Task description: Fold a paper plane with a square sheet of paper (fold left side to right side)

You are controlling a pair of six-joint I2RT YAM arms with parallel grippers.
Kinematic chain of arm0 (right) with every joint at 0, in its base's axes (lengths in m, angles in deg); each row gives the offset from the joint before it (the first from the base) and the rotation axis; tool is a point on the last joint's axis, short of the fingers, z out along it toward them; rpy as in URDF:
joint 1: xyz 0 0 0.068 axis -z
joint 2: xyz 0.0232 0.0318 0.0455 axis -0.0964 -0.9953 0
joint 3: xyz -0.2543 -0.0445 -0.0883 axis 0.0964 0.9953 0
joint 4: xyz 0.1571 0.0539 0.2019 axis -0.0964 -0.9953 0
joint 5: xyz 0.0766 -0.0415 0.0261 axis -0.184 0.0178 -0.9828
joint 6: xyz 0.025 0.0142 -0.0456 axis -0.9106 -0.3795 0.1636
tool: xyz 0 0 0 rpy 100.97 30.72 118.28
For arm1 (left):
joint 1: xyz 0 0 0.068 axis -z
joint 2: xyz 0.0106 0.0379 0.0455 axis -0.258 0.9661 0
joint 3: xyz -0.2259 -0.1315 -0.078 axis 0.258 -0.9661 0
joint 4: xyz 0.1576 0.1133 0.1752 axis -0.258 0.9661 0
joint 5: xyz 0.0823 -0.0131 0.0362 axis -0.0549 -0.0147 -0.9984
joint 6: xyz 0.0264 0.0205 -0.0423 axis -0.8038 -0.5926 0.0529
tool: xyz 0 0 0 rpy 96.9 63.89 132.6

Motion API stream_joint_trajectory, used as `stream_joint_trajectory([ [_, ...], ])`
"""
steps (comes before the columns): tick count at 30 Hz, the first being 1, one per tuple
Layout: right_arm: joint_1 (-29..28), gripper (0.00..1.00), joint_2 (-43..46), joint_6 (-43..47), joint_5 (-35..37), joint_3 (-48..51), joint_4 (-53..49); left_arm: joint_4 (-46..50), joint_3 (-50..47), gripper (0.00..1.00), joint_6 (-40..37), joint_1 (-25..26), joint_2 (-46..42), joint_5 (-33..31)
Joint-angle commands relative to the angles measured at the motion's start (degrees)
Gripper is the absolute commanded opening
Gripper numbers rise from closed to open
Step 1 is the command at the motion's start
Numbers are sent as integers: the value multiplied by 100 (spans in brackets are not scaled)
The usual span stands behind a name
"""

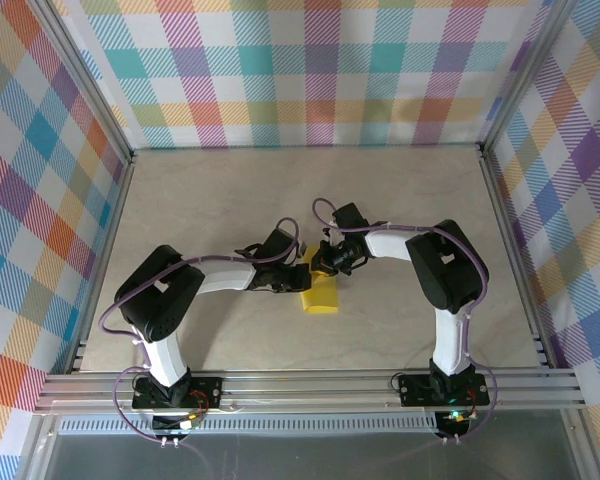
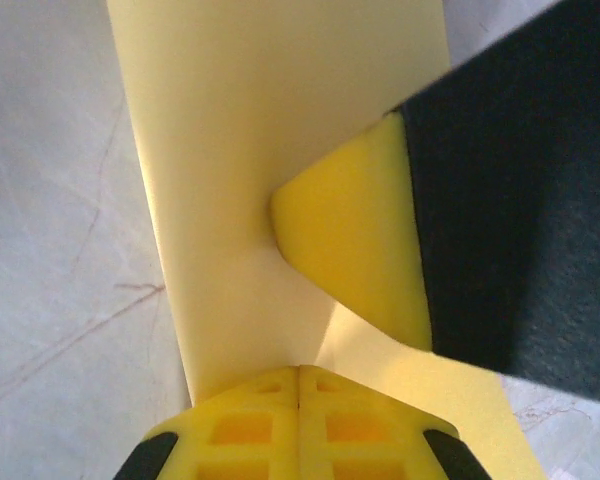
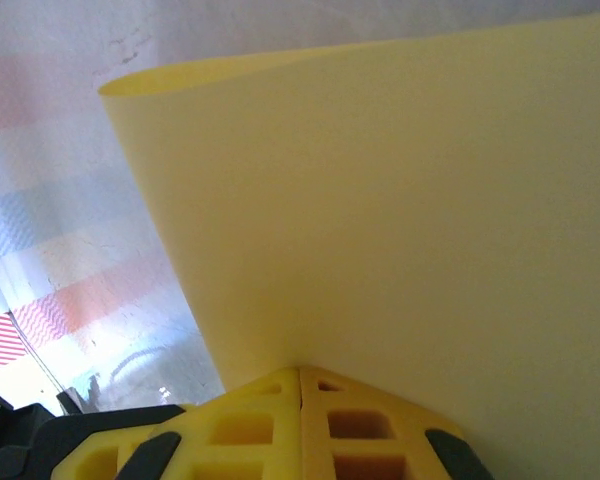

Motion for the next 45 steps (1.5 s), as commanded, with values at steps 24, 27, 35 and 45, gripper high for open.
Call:
stream_joint_trajectory([
  [24, 44, 0, -482, 94, 437, -45, -348, 727, -1553, 0, 799, 495, -1405, 190],
  [27, 35, 0, -454, 119, 356, -7, -245, 990, -1302, 0, 780, 452, -1591, 56],
  [35, 27, 0, -445, 181, 337, -18, -294, 614, -699, 0, 562, 43, -1257, 431],
  [45, 18, 0, -463, 206, 311, -8, -324, 70, -240, 0, 426, 33, -305, 612],
])
